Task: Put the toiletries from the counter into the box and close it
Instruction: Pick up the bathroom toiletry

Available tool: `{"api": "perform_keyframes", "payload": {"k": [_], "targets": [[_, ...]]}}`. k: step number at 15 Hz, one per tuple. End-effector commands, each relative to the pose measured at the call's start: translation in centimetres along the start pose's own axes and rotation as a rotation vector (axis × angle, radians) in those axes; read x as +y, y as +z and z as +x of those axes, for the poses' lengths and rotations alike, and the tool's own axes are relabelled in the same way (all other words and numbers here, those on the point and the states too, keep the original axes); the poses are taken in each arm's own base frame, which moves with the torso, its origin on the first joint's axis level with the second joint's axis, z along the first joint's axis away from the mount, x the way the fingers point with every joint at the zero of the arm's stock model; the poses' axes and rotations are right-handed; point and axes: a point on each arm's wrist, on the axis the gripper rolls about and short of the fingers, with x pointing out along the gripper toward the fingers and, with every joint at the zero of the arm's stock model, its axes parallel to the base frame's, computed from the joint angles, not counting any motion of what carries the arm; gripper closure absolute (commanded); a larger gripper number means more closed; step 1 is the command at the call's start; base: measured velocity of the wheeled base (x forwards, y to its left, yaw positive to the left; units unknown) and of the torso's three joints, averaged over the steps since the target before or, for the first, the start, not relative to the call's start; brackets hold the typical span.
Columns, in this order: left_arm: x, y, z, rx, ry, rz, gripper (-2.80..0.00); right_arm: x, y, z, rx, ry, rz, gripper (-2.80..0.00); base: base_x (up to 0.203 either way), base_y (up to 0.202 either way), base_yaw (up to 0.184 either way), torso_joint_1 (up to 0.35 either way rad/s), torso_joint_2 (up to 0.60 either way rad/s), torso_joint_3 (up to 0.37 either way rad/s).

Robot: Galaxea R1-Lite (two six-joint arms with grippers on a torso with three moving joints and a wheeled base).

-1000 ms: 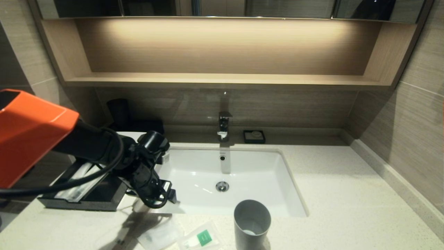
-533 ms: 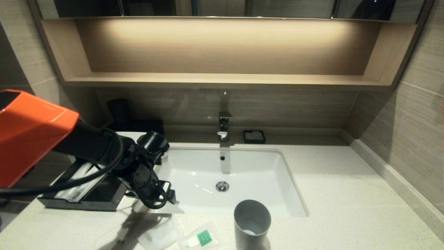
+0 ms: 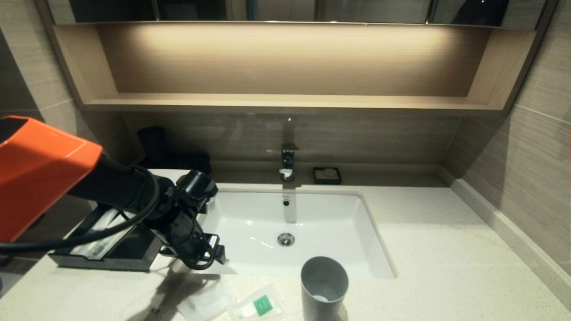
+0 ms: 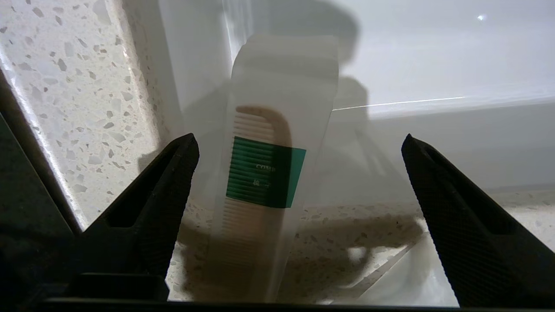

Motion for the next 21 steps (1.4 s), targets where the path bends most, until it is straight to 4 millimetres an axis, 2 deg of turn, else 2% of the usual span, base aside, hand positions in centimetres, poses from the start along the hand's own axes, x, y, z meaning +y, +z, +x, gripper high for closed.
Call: {"api": "perform_keyframes", "payload": {"k": [1, 11, 12, 21], "targets": [[0.03, -0.11, 0.07, 0.008, 0.002, -0.001, -2.8, 0.0, -0.01, -0.01, -0.001, 0.0, 0.0, 0.0, 0.0, 0.0, 0.0, 0.0, 0.0, 0.0], [0.07, -0.32, 0.04, 0.013, 0.004, -0.015, -2.8, 0.0, -0.04, 0.01, 0.001, 0.0, 0.0, 0.0, 0.0, 0.0, 0.0, 0.0, 0.0, 0.0], [0.08, -0.38, 0.08, 0.015, 0.005, -0.015, 0.0, 0.0, -0.01, 0.0, 0.0, 0.0, 0.0, 0.0, 0.0, 0.0, 0.0, 0.0, 0.0, 0.0], [0.19, -0.78, 0.25, 0.031, 0.01, -0.016, 0.0, 0.0, -0.02, 0.0, 0.0, 0.0, 0.0, 0.0, 0.0, 0.0, 0.0, 0.0, 0.0, 0.0]]}}
